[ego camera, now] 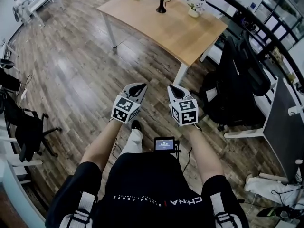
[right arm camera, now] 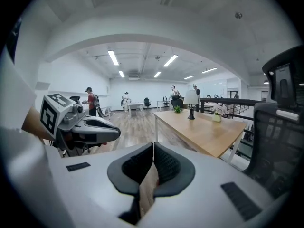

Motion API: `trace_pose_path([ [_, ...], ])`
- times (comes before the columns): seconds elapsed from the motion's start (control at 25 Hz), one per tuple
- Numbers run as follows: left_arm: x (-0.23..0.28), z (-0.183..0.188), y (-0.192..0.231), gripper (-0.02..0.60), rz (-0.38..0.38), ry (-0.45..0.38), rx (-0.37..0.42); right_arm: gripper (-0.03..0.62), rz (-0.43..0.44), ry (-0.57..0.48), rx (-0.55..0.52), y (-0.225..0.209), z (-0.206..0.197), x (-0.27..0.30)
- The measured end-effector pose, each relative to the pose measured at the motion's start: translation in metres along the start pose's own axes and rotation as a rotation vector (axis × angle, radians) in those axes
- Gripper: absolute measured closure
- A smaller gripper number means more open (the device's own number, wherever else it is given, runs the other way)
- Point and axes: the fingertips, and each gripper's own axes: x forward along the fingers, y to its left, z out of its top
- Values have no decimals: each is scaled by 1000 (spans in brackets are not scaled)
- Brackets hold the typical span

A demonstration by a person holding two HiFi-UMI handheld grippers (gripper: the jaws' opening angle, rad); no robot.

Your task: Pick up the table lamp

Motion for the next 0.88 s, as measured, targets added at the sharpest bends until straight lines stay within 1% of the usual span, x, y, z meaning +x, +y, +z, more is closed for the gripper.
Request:
trace_pose_path([
  [0.12, 21, 1, 31, 561, -22, -4, 6, 562, -10, 10, -7, -7, 15, 36],
  [0.32, 57, 10, 101, 561, -50, -10, -16, 562, -38, 25, -20, -20, 48, 98],
  [0.52, 80, 27, 167, 561, -77, -31, -5, 562, -82, 27, -17, -33, 81, 159],
  [0.68, 101, 29, 215, 561, -96, -23, 4, 562, -101, 23, -12, -39, 103, 204],
  [0.8, 121, 33, 248, 561, -97, -23, -6, 562, -110, 30, 17, -52, 110, 235],
  [0.88, 130, 31, 261, 561, -112, -11, -15, 562, -111, 45, 25, -57, 109, 252],
])
